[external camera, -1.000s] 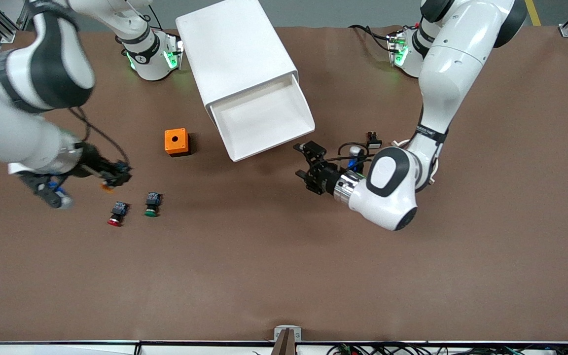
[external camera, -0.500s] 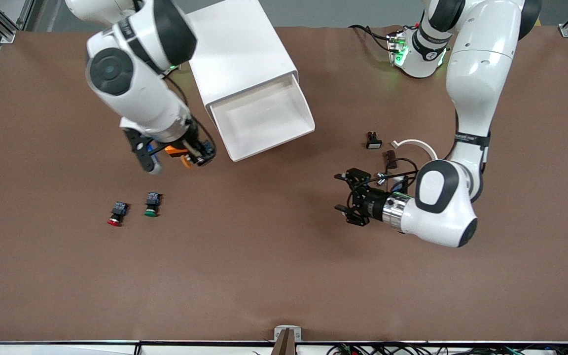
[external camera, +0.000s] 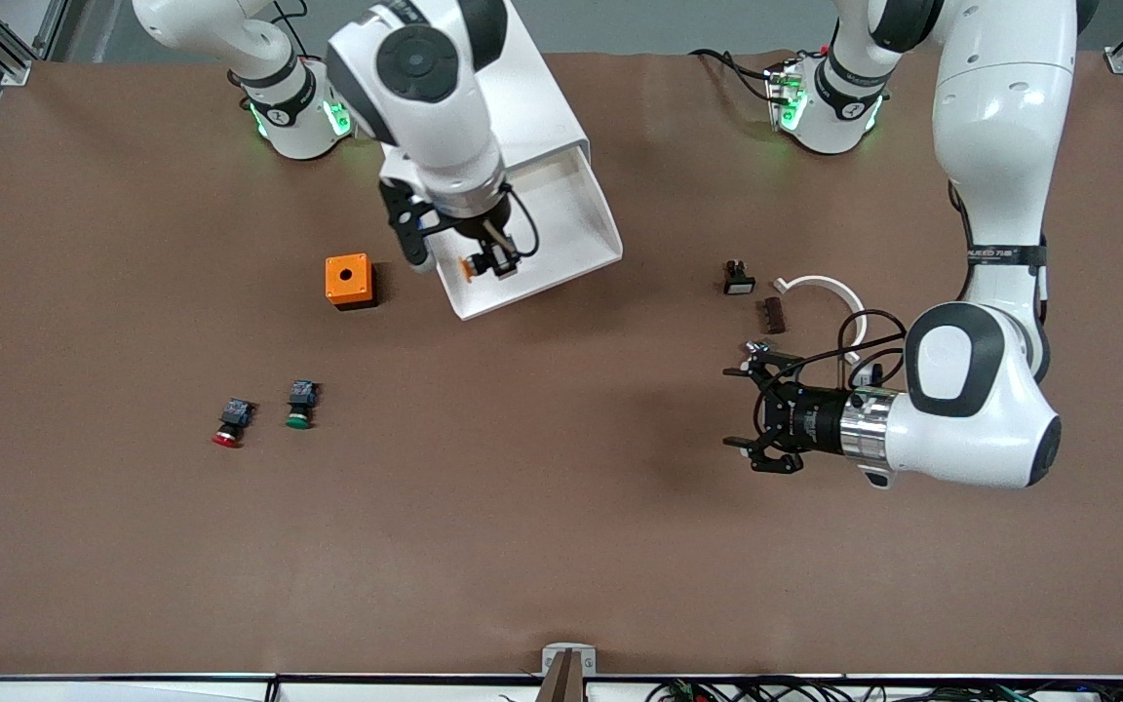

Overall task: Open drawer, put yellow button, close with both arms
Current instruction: 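Carry the yellow button into the open drawer with the right gripper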

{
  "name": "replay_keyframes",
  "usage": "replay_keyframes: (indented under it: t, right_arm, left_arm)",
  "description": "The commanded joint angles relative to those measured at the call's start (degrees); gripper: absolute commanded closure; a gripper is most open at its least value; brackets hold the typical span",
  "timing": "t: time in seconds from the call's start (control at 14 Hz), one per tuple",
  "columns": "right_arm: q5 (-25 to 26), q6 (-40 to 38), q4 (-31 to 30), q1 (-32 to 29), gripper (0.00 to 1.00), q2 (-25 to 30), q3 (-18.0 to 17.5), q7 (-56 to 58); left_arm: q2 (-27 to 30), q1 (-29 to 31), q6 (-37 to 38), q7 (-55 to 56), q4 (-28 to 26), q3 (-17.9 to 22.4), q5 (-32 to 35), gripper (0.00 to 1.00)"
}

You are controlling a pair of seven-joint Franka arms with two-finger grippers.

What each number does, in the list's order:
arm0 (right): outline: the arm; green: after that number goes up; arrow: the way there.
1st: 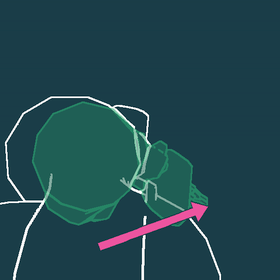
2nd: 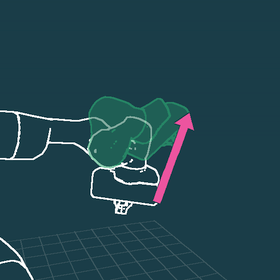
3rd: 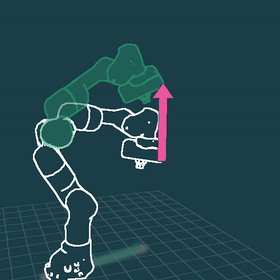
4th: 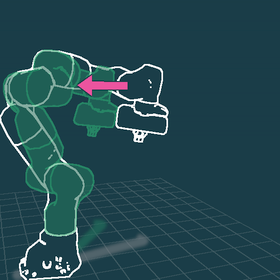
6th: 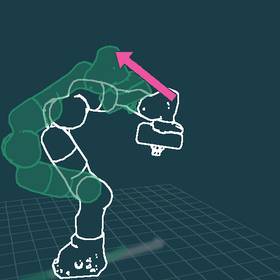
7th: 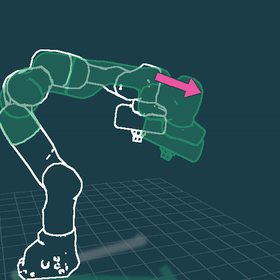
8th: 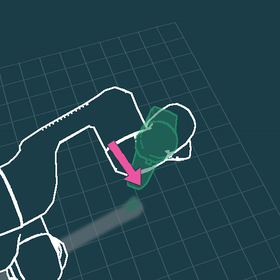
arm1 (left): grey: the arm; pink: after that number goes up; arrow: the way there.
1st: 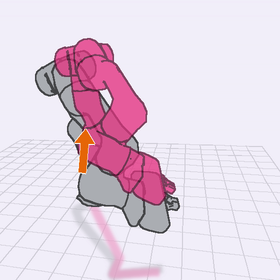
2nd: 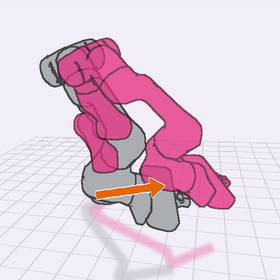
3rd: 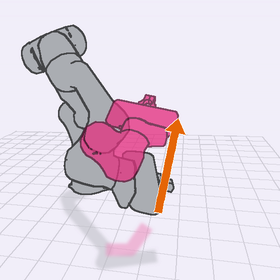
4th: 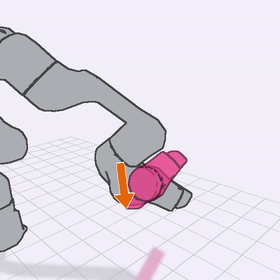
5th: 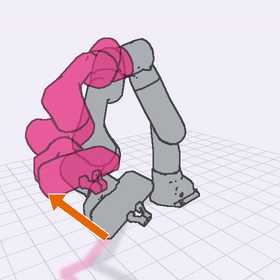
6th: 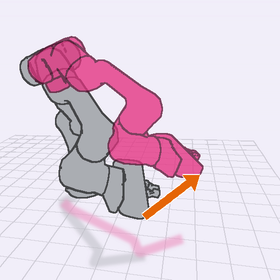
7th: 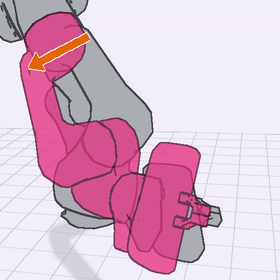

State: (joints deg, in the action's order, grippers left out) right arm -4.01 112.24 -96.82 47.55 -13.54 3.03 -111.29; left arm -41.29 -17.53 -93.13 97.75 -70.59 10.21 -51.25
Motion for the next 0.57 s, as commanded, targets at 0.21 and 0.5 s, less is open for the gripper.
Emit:
replay_keyframes:
  t: [0.21,0.5]
  right_arm:
    - [1.82,2.02,-0.12,4.48,1.00,-2.81,0.84,-8.50]
    - [1.38,1.93,0.06,3.69,0.75,-3.51,1.01,-8.76]
  left_arm:
    - [0.60,-1.01,-2.49,-3.95,0.45,0.43,1.51,0.00]
    - [1.83,-3.47,-2.49,-16.68,0.28,-0.28,10.20,0.00]
